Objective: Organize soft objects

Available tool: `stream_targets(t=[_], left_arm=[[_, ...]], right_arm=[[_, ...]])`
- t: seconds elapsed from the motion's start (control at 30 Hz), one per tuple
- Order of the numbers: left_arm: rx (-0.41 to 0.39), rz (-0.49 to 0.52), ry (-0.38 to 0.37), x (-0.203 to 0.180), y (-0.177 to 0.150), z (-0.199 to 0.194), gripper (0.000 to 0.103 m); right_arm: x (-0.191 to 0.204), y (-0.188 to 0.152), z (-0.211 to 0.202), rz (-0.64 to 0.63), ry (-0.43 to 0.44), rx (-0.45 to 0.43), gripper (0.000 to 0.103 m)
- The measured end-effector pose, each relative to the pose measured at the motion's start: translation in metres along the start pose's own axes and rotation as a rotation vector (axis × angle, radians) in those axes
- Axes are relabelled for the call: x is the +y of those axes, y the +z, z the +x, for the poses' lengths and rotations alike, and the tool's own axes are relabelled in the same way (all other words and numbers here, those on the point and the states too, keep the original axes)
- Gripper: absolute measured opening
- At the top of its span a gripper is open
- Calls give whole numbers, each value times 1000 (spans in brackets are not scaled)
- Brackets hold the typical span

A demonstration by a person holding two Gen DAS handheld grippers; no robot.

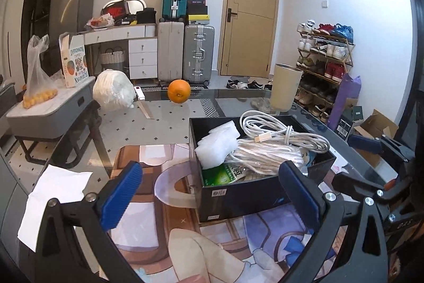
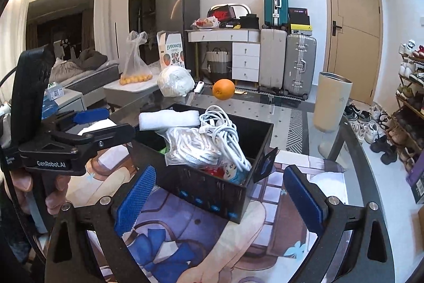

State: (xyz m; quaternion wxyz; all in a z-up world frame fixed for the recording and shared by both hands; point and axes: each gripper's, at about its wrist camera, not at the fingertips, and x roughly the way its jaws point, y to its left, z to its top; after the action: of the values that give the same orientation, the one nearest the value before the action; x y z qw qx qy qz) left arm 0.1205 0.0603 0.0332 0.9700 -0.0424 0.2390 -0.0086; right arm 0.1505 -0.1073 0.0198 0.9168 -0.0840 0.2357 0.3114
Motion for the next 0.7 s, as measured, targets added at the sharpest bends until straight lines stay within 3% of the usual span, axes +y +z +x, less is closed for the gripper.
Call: stream_targets(t=[0.7], left_arm=[[-17, 35, 19, -8, -9, 0, 103]], right_arm=[[-4, -11, -18, 32, -52, -109, 102]])
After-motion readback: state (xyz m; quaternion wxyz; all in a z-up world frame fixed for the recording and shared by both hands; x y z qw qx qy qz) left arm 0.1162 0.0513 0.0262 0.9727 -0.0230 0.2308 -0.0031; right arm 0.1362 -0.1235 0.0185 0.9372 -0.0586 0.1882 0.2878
